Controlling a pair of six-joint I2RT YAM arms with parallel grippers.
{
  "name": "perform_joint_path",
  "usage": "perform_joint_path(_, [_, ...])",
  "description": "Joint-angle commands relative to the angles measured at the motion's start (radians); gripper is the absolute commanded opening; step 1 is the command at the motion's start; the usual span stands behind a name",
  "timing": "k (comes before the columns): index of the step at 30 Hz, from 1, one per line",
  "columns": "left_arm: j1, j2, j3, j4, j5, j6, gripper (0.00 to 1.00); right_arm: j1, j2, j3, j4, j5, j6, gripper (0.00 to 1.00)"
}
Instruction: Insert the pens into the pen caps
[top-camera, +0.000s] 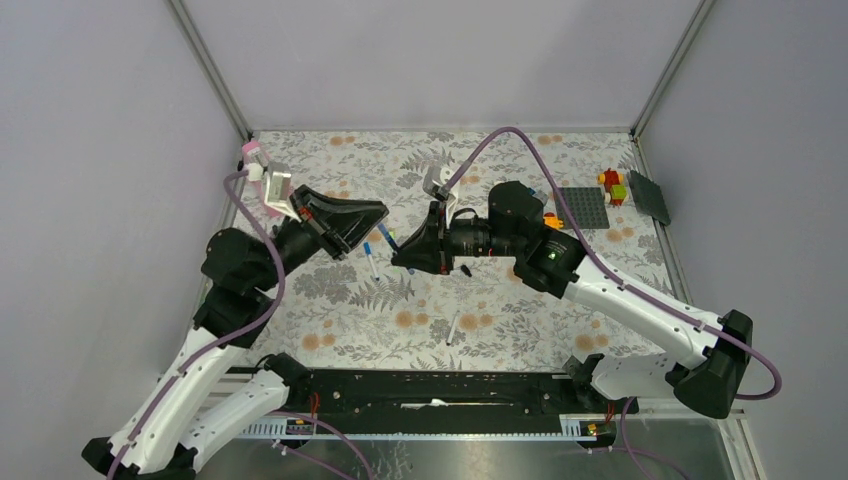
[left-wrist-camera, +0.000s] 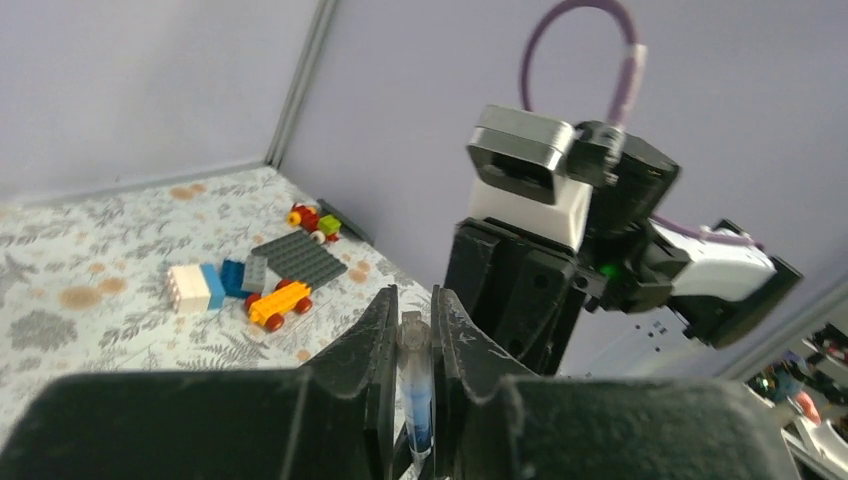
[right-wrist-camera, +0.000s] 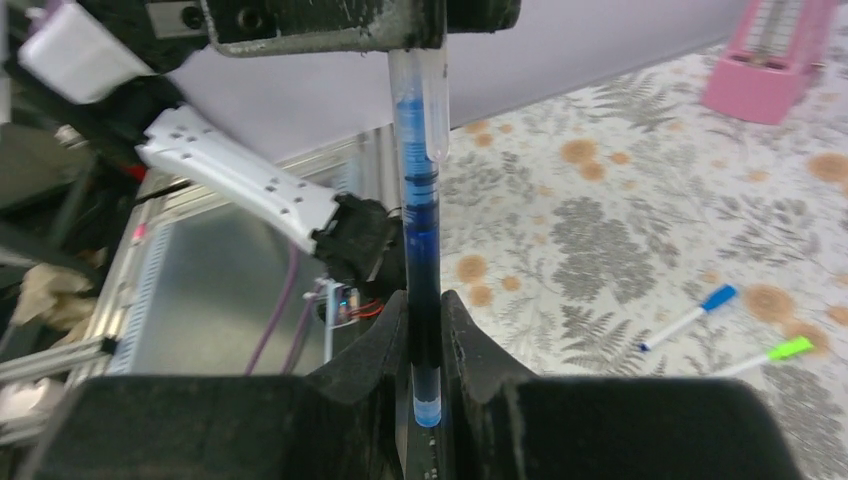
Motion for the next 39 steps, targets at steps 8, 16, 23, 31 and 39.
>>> perform_joint_path(8, [-0.012, -0.045, -0.09, 0.106, 0.304, 0.042, 0.02, 0.006, -0.068, 0.078, 0.264, -0.226, 0.127, 0.0])
perform_joint_path(16, [-0.012, -0.096, 0.027, -0.004, 0.02, 0.038, 0.7, 0.005, -0.12, -0.005, 0.17, -0.08, 0.066, 0.0])
perform_joint_path(23, [-0.012, -0.106, -0.002, 0.102, 0.046, -0.002, 0.68, 0.005, -0.11, -0.069, 0.252, -0.001, 0.164, 0.0])
perform_joint_path(31, [-0.012, -0.067, -0.052, 0.169, 0.101, -0.053, 0.58, 0.005, -0.103, -0.094, 0.317, 0.073, 0.226, 0.0])
perform_joint_path(39, [-0.012, -0.037, -0.123, 0.255, 0.115, -0.109, 0.49, 0.005, -0.083, -0.099, 0.341, 0.077, 0.238, 0.0])
